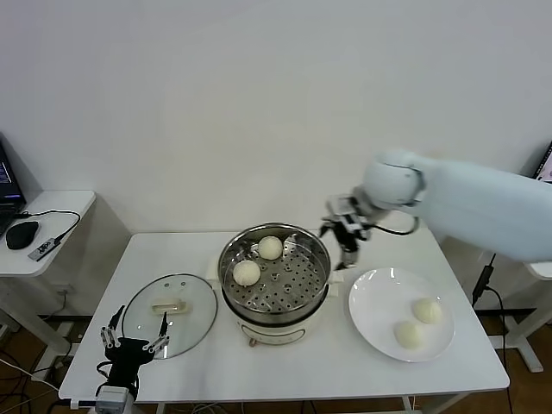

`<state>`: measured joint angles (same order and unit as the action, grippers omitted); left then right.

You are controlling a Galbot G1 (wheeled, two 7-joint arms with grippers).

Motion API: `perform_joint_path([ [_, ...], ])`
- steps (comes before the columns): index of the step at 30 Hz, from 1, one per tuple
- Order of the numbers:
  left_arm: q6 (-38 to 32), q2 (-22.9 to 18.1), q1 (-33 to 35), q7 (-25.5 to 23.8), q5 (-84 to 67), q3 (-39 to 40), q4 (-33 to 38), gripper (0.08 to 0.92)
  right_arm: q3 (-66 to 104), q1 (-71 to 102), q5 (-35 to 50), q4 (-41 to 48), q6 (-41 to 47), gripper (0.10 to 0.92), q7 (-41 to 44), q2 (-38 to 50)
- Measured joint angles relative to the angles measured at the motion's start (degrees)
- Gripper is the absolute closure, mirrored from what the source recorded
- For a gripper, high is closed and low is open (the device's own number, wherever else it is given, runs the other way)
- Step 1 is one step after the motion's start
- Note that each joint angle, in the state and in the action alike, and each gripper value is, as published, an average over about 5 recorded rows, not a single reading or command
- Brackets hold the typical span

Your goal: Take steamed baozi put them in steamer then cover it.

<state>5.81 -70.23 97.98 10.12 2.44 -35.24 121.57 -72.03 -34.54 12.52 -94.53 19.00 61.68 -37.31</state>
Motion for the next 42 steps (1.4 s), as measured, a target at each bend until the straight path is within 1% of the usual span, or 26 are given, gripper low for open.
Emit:
perform_joint_path([
  [7,-0.13,-0.35,-0.01,0.00,0.23,0.40,-0.50,0.177,2.14,6.16,-7.49,-2.27,-3.59,0.203,0.55,8.57],
  [15,-0.16,-0.47,-0.08,0.00,0.79,0.66,-1.18,0.177,8.63,17.66,-14.60,-2.20,-5.98,0.203,0.66,12.78],
  [29,-0.18,-1.12,0.36,0.00,1.24,0.64,-1.91,0.177,16.75,32.72,-21.70,0.63,-7.27,0.203,-0.05,13.46],
  [38,-0.18,-1.06,0.38,-0.01,1.31,0.42,-2.23,0.177,20.93,39.08,-24.04,4.51,-7.48,0.203,-1.38,11.64],
  [42,-0.18,-0.99,0.26,-0.02,1.30,0.38,-2.42,0.177,22.23,41.10,-24.35,6.30,-7.33,0.224,-1.78,10.64],
])
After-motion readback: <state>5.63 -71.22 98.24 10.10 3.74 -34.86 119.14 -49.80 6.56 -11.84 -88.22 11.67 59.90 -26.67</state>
